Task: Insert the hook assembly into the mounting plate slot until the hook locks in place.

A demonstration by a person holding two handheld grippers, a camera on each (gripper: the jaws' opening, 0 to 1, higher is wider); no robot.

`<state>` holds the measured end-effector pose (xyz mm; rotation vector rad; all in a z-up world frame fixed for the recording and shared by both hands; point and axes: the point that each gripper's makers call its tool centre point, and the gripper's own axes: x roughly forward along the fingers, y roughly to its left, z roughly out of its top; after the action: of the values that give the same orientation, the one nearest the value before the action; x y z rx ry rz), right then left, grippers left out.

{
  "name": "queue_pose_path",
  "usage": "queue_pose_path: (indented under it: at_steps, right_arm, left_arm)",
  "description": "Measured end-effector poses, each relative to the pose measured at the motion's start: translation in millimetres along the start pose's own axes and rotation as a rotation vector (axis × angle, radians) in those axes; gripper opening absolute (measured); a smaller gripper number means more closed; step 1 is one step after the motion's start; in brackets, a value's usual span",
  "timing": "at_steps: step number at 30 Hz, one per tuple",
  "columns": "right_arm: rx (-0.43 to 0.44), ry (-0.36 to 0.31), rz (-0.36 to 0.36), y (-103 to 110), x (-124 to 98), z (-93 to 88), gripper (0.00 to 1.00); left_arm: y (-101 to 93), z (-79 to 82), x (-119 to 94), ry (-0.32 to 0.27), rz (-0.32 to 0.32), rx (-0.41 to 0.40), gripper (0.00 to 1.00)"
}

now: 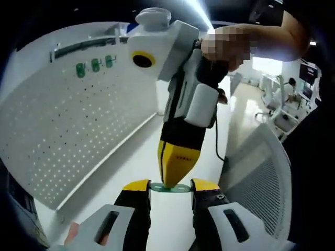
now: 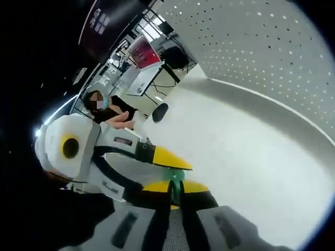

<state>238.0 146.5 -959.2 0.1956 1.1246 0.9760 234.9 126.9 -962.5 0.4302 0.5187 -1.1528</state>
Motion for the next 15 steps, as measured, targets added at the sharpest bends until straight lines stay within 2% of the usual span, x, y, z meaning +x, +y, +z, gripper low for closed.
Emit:
queue_pose_path:
  at_steps: [9, 15]
  right_arm:
    - [0.027, 0.036, 0.014, 3.2, 0.4, -7.3, 0.02]
    - [0.039, 0.031, 0.019, 3.7, 1.2, -7.8, 0.02]
  left_arm:
    - [-4.1, -0.9, 0.6, 0.022, -0.002, 0.053, 0.29]
    - [-4.5, -1.8, -1.2, 0.027, -0.006, 0.061, 0.29]
